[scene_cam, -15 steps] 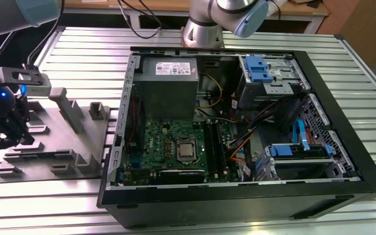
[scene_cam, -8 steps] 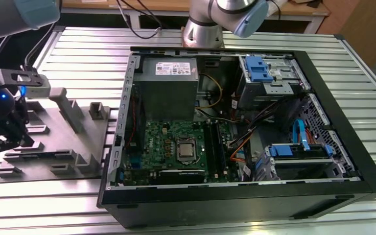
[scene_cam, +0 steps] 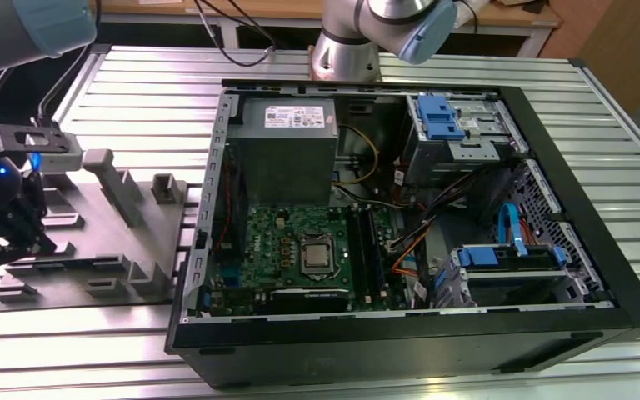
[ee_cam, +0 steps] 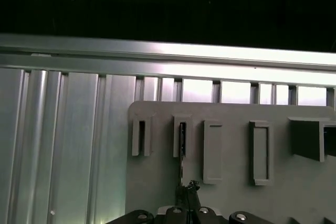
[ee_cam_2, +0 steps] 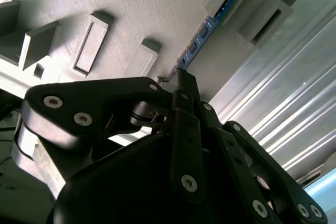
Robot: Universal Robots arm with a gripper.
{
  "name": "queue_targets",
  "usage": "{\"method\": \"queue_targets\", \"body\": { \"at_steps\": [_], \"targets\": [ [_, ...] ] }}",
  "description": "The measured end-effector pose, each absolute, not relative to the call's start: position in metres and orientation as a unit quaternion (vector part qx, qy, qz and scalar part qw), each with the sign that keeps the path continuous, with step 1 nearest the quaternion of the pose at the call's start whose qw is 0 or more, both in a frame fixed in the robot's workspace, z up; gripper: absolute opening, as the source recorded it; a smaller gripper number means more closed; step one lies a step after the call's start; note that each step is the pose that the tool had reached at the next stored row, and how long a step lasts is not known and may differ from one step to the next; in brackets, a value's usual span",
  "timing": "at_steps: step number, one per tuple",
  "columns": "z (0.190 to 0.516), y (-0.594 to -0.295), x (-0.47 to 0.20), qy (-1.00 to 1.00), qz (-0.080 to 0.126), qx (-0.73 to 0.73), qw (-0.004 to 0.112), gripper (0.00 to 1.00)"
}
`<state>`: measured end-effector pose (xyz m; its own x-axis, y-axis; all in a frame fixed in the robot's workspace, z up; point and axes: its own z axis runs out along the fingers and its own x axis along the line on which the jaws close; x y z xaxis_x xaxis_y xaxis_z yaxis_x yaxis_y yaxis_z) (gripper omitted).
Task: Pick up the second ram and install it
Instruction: 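Pick up the second ram and move it above second insertion slot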
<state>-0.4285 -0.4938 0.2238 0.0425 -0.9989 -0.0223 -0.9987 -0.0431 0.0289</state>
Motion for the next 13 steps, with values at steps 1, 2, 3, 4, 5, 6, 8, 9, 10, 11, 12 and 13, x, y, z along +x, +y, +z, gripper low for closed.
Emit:
{"method": "queue_targets", "body": {
  "at_steps": [1,2,3,4,5,6,8,9,10,11,12,13],
  "targets": [
    [0.2236,-0.4938,-0.4286,-0.692,-0.018,0.722,0.003,0.1],
    [0.2236,-0.4938,-0.4286,-0.692,-0.018,0.722,0.003,0.1],
    [0.2236,-0.4938,-0.4286,-0.692,-0.018,0.722,0.003,0.1],
    [0.2234,-0.4938,-0.4286,-0.692,-0.018,0.722,0.003,0.1],
    [0.2234,-0.4938,-0.4287,-0.692,-0.018,0.722,0.003,0.1],
    [0.2233,-0.4938,-0.4287,-0.692,-0.018,0.722,0.002,0.1],
    [0.2231,-0.4938,-0.4289,-0.692,-0.018,0.722,0.002,0.11],
    [0.223,-0.4938,-0.429,-0.692,-0.018,0.722,0.002,0.17],
    [0.223,-0.4938,-0.429,-0.692,-0.018,0.722,0.002,0.17],
    [0.223,-0.4938,-0.429,-0.692,-0.018,0.722,0.002,0.17],
    [0.223,-0.4938,-0.429,-0.692,-0.018,0.722,0.002,0.23],
    [0.223,-0.4938,-0.429,-0.692,-0.018,0.722,0.002,0.23]
  ]
}}
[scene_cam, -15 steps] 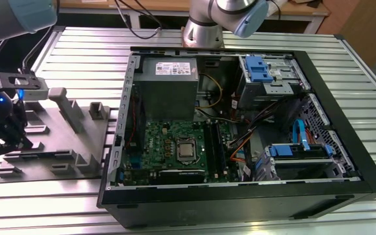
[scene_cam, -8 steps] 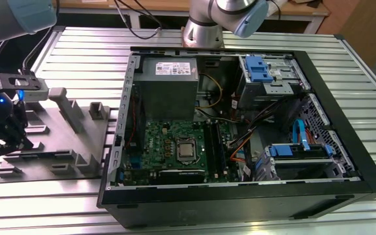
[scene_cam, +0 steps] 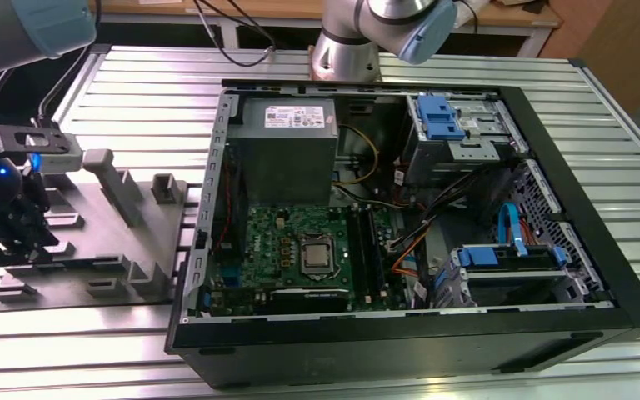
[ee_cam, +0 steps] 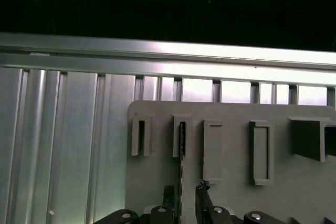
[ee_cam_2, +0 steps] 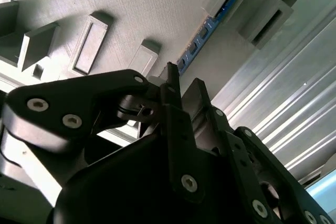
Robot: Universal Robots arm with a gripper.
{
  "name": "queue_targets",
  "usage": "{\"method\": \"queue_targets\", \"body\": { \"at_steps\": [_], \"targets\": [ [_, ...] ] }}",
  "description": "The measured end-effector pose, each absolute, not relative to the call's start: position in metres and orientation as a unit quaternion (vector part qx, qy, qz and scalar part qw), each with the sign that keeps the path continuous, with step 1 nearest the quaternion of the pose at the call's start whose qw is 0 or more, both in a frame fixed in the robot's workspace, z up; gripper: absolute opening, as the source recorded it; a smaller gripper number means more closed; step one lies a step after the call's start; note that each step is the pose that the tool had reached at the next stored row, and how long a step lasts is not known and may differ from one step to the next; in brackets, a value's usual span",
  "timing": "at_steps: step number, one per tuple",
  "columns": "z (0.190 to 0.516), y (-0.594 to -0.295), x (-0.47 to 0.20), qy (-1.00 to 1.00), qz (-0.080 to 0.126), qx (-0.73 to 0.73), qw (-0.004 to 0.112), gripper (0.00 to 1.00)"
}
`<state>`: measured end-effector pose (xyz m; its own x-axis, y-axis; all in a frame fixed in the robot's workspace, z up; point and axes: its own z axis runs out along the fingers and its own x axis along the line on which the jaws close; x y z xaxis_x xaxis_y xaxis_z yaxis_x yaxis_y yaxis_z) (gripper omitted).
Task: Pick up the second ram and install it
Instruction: 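Pick up the second ram and move it above second insertion slot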
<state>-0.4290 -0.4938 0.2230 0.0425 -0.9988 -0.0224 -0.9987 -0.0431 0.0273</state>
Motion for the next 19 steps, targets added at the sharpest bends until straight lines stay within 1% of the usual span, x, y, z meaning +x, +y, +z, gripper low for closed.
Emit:
{"method": "queue_targets", "body": {
  "at_steps": [1,19],
  "targets": [
    [0.223,-0.494,-0.429,-0.692,-0.018,0.722,0.002,0.3],
    [0.201,-0.495,-0.429,-0.692,-0.017,0.722,0.001,0.3]
  ]
}}
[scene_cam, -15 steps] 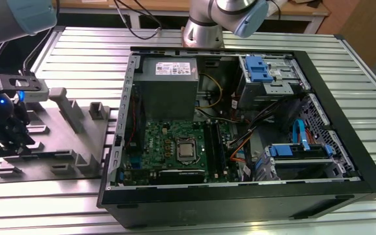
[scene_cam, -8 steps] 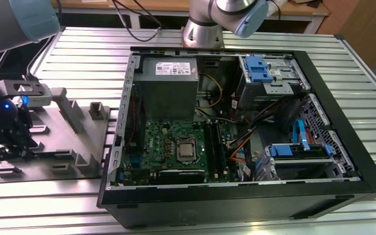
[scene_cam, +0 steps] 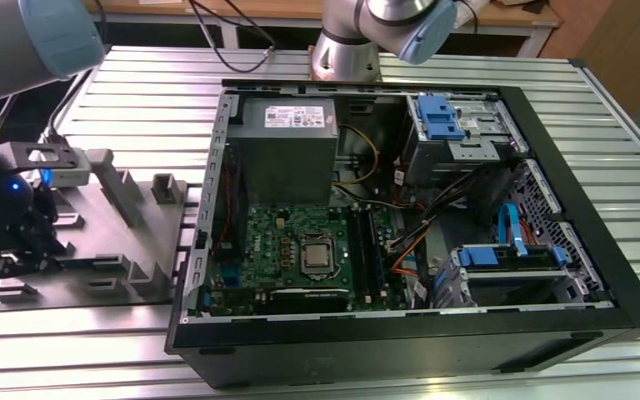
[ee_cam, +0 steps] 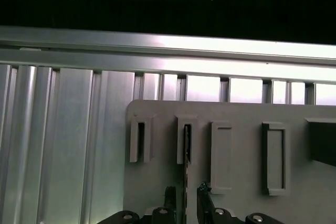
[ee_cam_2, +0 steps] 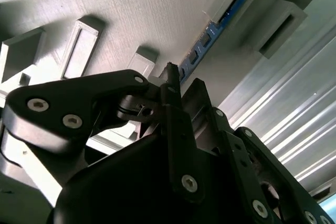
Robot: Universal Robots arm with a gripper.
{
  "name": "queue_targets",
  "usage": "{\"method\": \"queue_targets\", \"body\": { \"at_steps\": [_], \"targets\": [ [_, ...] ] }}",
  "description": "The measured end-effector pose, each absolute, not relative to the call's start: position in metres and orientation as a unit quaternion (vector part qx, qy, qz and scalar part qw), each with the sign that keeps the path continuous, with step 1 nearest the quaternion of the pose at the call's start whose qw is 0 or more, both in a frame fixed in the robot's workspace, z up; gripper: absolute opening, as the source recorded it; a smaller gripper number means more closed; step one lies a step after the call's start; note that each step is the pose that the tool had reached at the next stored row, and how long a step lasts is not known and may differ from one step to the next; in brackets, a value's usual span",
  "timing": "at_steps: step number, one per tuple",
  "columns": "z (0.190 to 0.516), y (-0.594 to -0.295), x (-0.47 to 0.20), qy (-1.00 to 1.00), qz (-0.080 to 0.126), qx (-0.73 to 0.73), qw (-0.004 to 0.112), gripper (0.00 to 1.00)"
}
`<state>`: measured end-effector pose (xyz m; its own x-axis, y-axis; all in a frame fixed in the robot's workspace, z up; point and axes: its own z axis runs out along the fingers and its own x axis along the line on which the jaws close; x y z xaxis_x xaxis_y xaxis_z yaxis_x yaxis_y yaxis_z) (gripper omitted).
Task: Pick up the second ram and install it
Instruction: 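Pick up the second ram and move it above second insertion slot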
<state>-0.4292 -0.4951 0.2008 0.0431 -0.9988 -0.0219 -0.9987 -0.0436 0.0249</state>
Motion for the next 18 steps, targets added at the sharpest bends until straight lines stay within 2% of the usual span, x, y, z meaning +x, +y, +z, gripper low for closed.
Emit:
{"method": "queue_targets", "body": {
  "at_steps": [18],
  "targets": [
    [0.1984,-0.4951,-0.4292,-0.691,-0.016,0.722,0.001,0.3]
  ]
}}
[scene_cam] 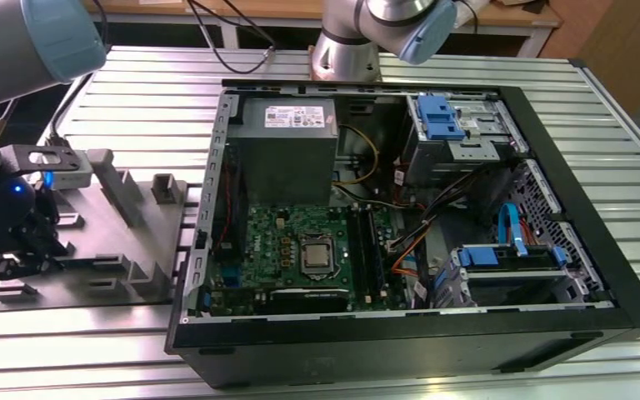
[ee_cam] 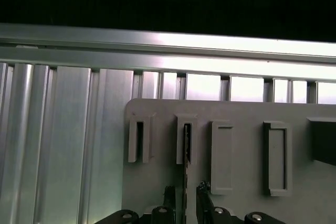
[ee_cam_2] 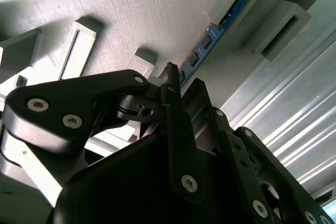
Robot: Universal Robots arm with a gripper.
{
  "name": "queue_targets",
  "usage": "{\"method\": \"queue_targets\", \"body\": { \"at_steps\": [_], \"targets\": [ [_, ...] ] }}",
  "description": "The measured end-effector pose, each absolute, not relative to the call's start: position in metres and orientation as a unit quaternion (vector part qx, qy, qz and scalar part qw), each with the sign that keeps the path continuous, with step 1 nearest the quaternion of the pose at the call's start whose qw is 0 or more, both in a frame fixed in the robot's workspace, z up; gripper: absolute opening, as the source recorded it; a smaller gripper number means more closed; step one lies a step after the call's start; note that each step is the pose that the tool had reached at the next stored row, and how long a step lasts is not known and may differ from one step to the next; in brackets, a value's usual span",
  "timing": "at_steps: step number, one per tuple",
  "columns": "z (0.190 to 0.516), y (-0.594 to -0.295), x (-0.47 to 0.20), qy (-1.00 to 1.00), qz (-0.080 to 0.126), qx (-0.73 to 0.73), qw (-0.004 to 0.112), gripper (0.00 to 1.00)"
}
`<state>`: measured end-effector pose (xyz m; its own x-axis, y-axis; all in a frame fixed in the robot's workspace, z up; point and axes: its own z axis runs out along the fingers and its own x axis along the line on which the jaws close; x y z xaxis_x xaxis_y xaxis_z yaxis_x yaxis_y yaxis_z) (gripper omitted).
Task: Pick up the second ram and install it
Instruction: 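Pick up the second ram and move it above second insertion slot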
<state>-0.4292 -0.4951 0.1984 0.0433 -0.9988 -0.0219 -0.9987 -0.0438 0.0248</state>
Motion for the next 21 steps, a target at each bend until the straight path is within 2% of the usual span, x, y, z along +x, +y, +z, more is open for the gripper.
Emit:
{"method": "queue_targets", "body": {
  "at_steps": [4,5,21],
  "targets": [
    [0.1984,-0.4951,-0.4292,-0.691,-0.016,0.722,0.001,0.28],
    [0.1984,-0.4951,-0.4292,-0.691,-0.016,0.722,0.001,0.22],
    [0.1984,-0.4951,-0.4266,-0.691,-0.017,0.722,0.002,0.22]
  ]
}}
